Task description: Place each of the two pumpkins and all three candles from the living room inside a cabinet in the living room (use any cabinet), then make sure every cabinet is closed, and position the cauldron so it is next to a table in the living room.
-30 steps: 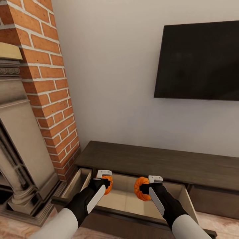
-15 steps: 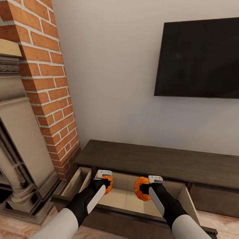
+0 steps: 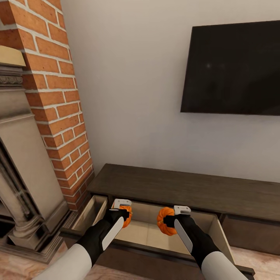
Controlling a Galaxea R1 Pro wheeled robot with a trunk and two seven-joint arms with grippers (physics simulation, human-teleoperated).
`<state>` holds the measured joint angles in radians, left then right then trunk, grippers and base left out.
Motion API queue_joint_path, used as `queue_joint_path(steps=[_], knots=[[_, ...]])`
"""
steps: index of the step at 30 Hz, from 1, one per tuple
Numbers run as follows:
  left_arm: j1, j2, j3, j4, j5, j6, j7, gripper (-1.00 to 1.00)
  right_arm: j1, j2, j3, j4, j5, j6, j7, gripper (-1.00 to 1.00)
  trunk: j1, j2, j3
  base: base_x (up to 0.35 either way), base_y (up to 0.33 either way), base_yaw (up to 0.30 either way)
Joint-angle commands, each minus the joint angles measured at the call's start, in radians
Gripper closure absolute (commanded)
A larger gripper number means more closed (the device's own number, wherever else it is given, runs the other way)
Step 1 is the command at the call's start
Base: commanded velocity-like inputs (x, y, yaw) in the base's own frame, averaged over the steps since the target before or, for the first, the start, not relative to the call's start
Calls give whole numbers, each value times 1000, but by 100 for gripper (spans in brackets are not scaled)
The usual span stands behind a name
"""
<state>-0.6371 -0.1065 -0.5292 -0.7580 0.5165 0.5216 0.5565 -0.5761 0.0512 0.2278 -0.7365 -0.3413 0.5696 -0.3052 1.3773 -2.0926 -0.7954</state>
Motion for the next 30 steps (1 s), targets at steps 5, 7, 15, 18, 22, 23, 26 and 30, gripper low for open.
queue_joint_path(steps=[5,7,15,18,22,23,26,30], knots=[[-1,1,-5,-1,9,2,11,100,-1,-1,4,-1,-10,3,-11,100,0,-1,-1,0,0,0],[-1,2,-4,-1,8,2,11,100,-1,-1,4,-1,-10,3,-11,100,0,-1,-1,0,-132,0],[-1,3,-3,-1,8,2,11,100,-1,-1,4,-1,-10,3,-11,100,0,-1,-1,0,-60,0],[-1,2,-3,-1,8,2,11,100,-1,-1,4,-1,-10,3,-11,100,0,-1,-1,0,-3,0],[-1,3,-3,-1,8,2,11,100,-1,-2,4,-1,-10,3,-11,100,0,-1,-1,-39,-25,0],[-1,3,-3,-1,8,2,11,100,-1,-2,4,-1,-10,3,-11,100,0,-1,-1,-112,-85,0],[-1,3,-4,-1,8,2,11,100,-1,-2,4,-1,-10,3,-11,100,0,-1,-1,-42,-32,0],[-1,3,-3,-1,8,2,13,100,-1,-2,3,-1,-10,3,-11,100,0,-1,-1,-9,-7,0]])
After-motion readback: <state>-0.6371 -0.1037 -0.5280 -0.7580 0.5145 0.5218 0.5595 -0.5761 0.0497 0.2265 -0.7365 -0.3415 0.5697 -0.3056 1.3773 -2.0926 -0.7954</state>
